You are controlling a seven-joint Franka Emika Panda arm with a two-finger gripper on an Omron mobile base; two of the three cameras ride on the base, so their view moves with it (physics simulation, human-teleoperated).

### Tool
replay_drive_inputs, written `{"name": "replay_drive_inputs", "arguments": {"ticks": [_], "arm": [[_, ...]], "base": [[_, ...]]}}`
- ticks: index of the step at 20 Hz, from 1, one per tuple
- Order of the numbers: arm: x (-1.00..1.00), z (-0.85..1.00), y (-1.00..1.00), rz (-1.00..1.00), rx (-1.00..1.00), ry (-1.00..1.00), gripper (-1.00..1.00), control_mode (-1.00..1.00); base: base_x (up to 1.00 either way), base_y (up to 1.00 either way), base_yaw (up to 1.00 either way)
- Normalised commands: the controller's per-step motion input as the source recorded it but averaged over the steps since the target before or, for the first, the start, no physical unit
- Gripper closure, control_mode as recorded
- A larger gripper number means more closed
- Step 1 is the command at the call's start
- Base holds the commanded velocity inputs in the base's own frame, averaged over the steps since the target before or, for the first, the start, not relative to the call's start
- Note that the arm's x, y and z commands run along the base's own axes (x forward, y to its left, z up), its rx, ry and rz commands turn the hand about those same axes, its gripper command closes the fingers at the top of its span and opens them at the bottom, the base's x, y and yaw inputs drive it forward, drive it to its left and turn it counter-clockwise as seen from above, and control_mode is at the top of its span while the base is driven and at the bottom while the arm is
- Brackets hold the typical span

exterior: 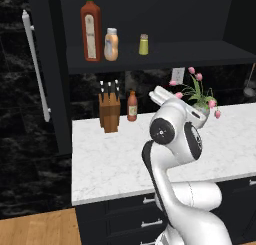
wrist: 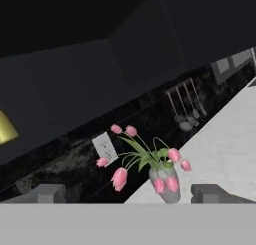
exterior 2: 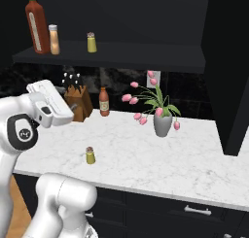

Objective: Put the shaker and condiment bottle from the counter next to their counterparts in the cabinet.

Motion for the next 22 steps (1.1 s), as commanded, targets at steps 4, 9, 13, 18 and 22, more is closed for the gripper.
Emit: {"name": "replay_drive_inputs", "arguments": {"ticks": [4,9,13,18,22], "arm": [[0.1,-1.0,-0.04,0.06,-0.07,-0.05,-1.0,-1.0],[0.09,-0.98,-0.08,0.07,-0.12,-0.09,-1.0,-1.0],[0.11,-0.77,-0.02,0.04,-0.07,0.0,-1.0,-1.0],[0.0,-0.69,0.0,-0.16,-0.06,-0.04,-1.0,-1.0],[-0.01,-0.48,0.0,-0.07,-0.01,0.01,-1.0,-1.0]], "base": [[0.0,0.0,0.0],[0.0,0.0,0.0],[0.0,0.0,0.0],[0.0,0.0,0.0],[0.0,0.0,0.0]]}}
